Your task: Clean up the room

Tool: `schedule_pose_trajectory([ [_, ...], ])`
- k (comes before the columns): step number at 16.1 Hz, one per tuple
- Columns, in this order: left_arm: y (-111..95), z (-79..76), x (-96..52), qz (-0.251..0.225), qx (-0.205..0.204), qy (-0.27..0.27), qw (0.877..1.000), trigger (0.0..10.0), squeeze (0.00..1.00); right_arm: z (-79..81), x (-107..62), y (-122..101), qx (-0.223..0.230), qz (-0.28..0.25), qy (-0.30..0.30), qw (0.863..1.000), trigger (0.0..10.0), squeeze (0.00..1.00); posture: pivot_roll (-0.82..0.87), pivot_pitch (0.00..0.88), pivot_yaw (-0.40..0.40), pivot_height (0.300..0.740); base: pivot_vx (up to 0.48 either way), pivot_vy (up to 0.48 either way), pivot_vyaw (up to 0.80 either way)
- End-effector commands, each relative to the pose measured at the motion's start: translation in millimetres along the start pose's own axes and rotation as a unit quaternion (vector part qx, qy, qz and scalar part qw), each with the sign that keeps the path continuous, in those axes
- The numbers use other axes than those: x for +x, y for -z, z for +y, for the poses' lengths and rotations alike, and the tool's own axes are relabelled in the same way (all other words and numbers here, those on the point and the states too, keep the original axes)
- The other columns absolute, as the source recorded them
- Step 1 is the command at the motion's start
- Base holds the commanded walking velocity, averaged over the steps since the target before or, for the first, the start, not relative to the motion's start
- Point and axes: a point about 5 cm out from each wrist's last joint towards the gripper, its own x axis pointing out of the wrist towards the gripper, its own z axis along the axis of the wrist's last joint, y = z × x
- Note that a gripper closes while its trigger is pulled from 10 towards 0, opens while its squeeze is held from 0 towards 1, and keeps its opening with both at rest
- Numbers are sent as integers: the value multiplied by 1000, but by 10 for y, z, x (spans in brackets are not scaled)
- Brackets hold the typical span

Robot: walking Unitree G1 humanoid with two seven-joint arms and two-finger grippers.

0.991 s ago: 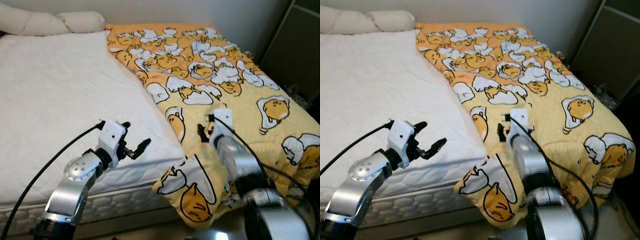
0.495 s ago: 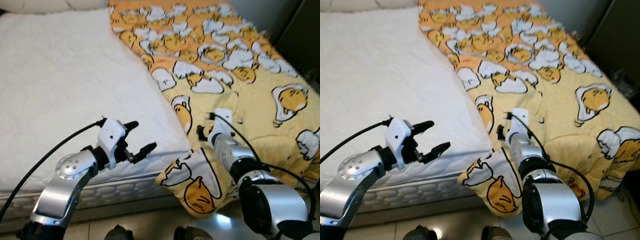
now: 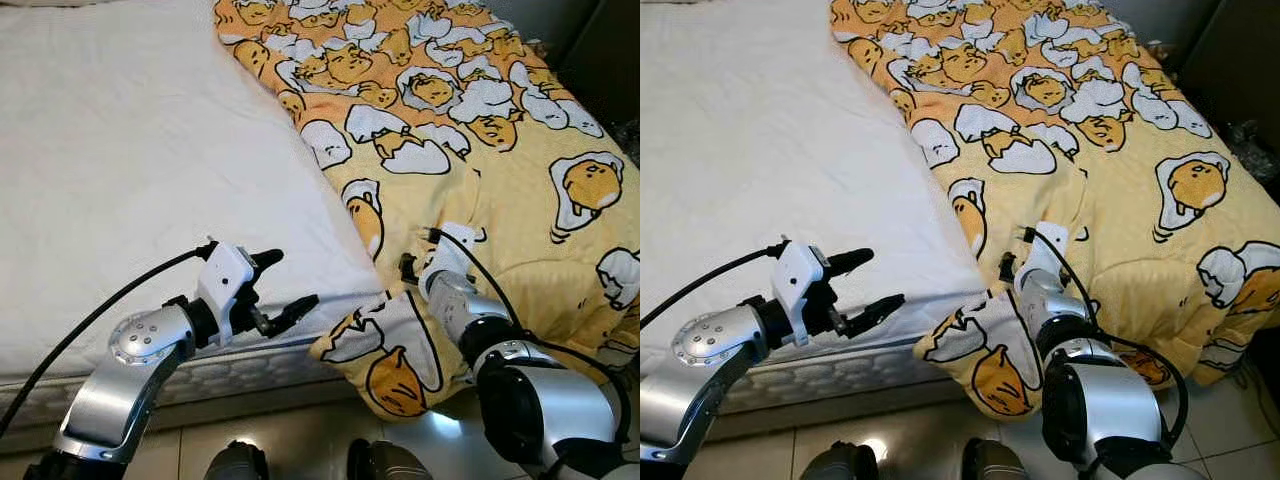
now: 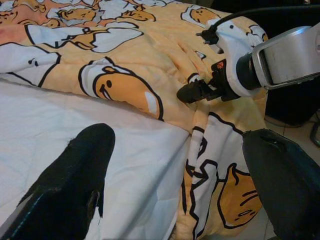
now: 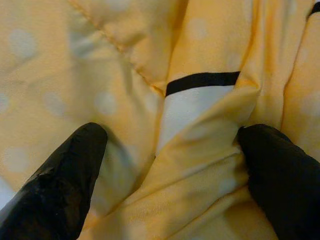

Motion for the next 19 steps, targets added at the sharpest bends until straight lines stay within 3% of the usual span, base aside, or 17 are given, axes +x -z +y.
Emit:
schedule_pose_trajectory([
  [1, 16, -42, 16, 5, 0, 15, 1000, 10000, 804, -28, 2, 77, -8, 18, 18, 1000, 2510, 0, 32, 173, -33, 740, 0, 0, 0],
  [2, 15, -47, 25, 6, 1, 19, 1000, 10000, 800, -39, 2, 92, -15, 23, 24, 999, 1216, 0, 28, 167, -31, 740, 0, 0, 0],
  [3, 12, -47, 29, 6, 0, 20, 1000, 10000, 800, -41, 2, 91, -16, 24, 25, 999, 1216, 0, 28, 167, -31, 740, 0, 0, 0],
  [4, 2, -36, 41, 5, 1, 21, 1000, 10000, 800, -43, 2, 86, -14, 26, 28, 999, 0, 0, 26, 162, -30, 740, 0, 0, 0],
  [8, 9, -13, 47, 8, 3, 27, 1000, 10000, 804, -45, 3, 62, 22, 28, 26, 999, 0, 0, 21, 156, -25, 740, 0, 0, 0],
  [19, 81, -65, 60, 29, -11, 68, 997, 10000, 804, -63, 8, -8, 29, 16, 11, 999, 0, 0, -9, 123, -26, 740, 0, 0, 0],
])
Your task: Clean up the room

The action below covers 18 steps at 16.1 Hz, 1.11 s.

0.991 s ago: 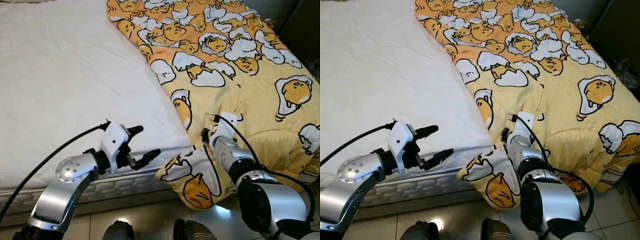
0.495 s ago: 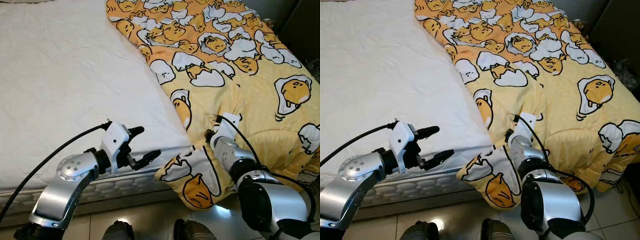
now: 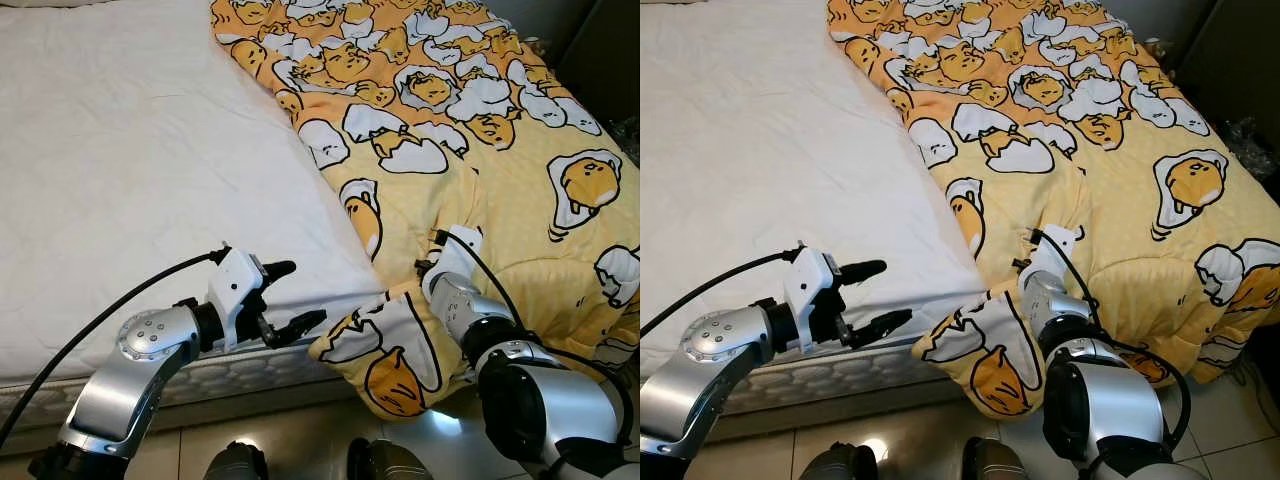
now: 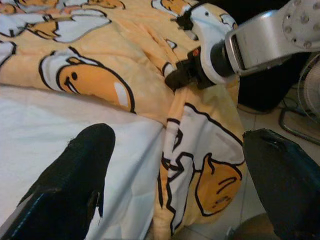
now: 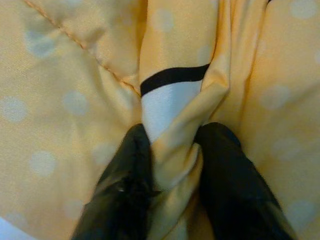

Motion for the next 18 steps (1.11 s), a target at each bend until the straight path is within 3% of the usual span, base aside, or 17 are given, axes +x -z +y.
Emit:
schedule_pose_trajectory([
  [1, 34, -14, 15, 12, -2, 10, 1000, 10000, 804, -6, 2, -8, -3, 5, -5, 1000, 0, 0, -11, 116, -27, 740, 0, 0, 0],
  [13, 202, 145, -49, 47, -8, -43, 998, 10000, 808, -182, 7, 73, -1, -9, -32, 999, 0, 0, -47, 55, -34, 740, 0, 0, 0],
  [15, 186, 211, -64, 40, -6, -66, 997, 10000, 804, -106, -23, -33, -1, -44, -74, 996, 0, 0, -49, 54, -31, 740, 0, 0, 0],
  [18, 177, 286, -82, 38, -2, -84, 996, 10000, 808, 133, -106, -141, -54, -91, -172, 979, 0, 0, -54, 54, -24, 740, 0, 0, 0],
])
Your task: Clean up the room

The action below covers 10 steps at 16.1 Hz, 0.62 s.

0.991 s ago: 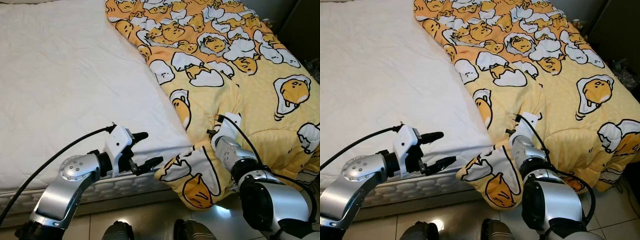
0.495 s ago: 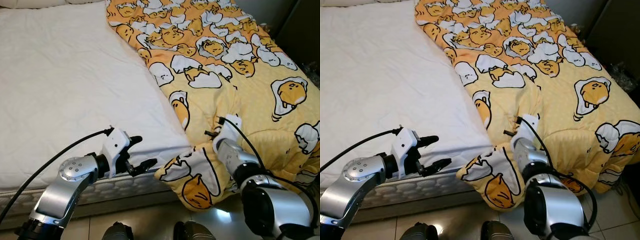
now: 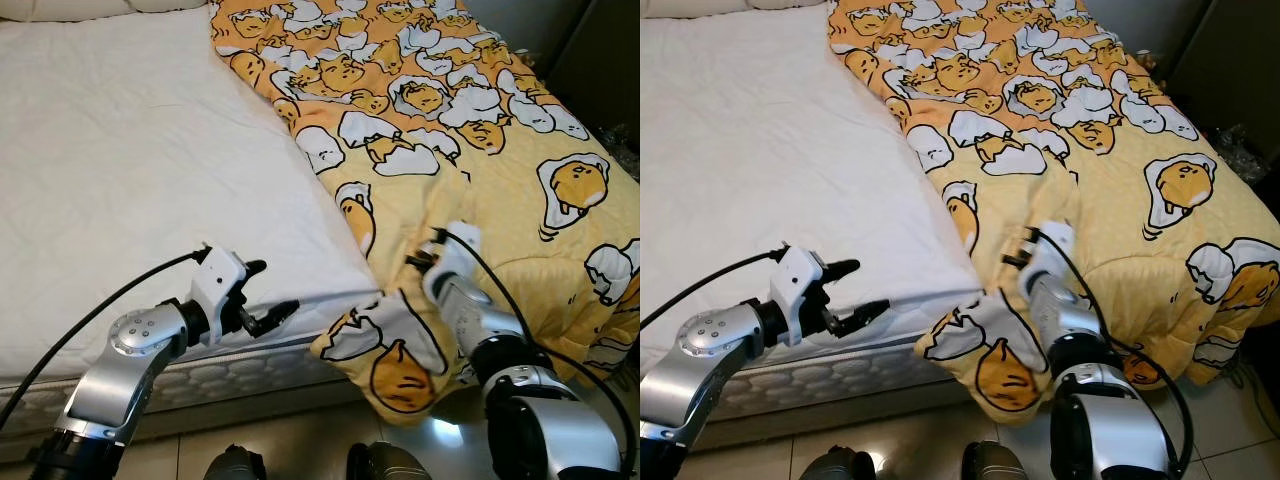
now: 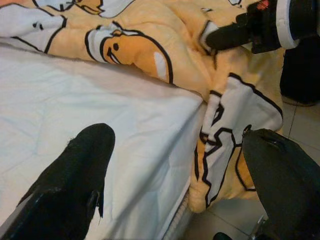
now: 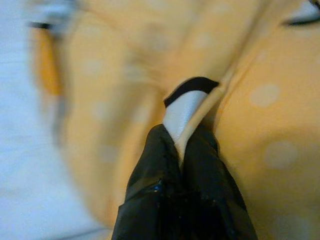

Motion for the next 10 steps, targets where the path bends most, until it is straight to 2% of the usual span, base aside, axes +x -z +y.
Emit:
schedule_pose_trajectory([
  [1, -20, 35, -2, 1, 7, -5, 1000, 10000, 804, 236, -12, -101, -58, -34, -83, 994, 0, 0, -52, 54, -23, 740, 0, 0, 0],
  [2, -21, 36, -3, 1, 7, -5, 1000, 10000, 808, 302, -23, -96, -71, -36, -107, 991, 0, 0, -51, 55, -23, 740, 0, 0, 0],
  [3, -25, 33, -12, 1, 5, -3, 1000, 10000, 808, 493, -71, -59, -102, -35, -178, 978, 0, 0, -50, 56, -23, 740, 0, 0, 0],
  [4, -21, 25, -22, 2, 4, 0, 1000, 10000, 808, 609, -115, -17, -123, -31, -227, 966, 0, 0, -49, 57, -23, 740, 0, 0, 0],
  [6, 7, 9, -46, 7, 3, 5, 1000, 10000, 808, 826, -269, 160, -200, -10, -342, 918, 0, 0, -46, 62, -25, 740, 0, 0, 0],
  [7, 19, 4, -54, 11, 3, 6, 1000, 10000, 804, 876, -334, 242, -223, 5, -380, 898, 0, 0, -44, 66, -27, 740, 0, 0, 0],
  [8, 28, 3, -59, 13, 3, 7, 1000, 10000, 804, 902, -423, 346, -270, 25, -419, 866, 9647, 0, -41, 70, -28, 740, 0, 0, 0],
  [9, 31, -1, -57, 14, 3, 7, 1000, 10000, 804, 896, -461, 404, -295, 37, -434, 850, 10000, 0, -41, 72, -28, 740, 0, 0, 0],
  [10, 32, -2, -55, 14, 3, 7, 1000, 10000, 804, 892, -472, 420, -302, 40, -438, 846, 10000, 0, -41, 72, -28, 740, 0, 0, 0],
])
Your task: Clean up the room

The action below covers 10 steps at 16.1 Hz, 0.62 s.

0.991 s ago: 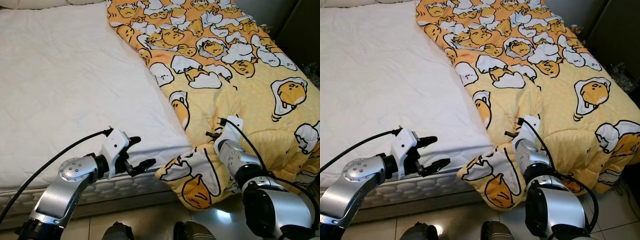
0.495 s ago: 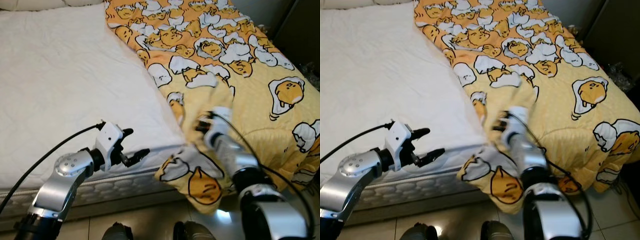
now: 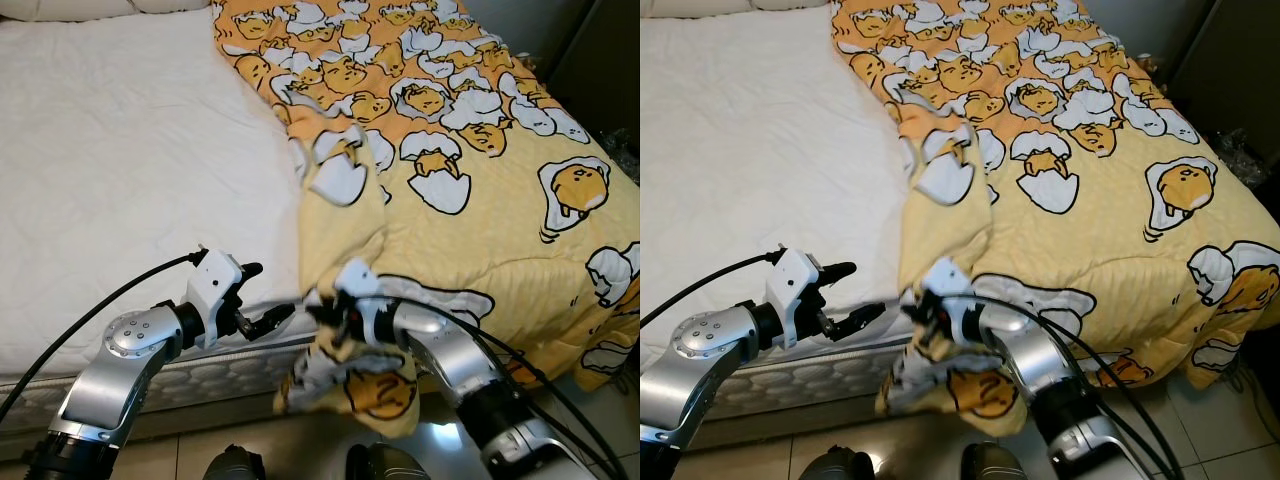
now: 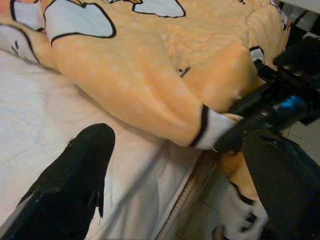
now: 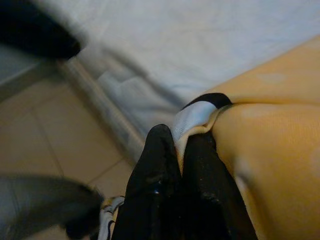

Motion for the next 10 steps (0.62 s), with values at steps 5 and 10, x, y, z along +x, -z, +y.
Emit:
schedule_pose_trajectory([
  [5, -21, 4, -8, 5, 7, 2, 1000, 10000, 800, -57, -24, -24, 22, -3, 34, 999, 10000, 1000, -40, 77, -18, 740, 0, 0, 0],
  [10, -32, 50, 5, 6, 11, 1, 1000, 10000, 800, -8, -192, -85, 38, -22, -2, 999, 10000, 1000, -48, 67, -3, 740, 0, 0, 0],
])
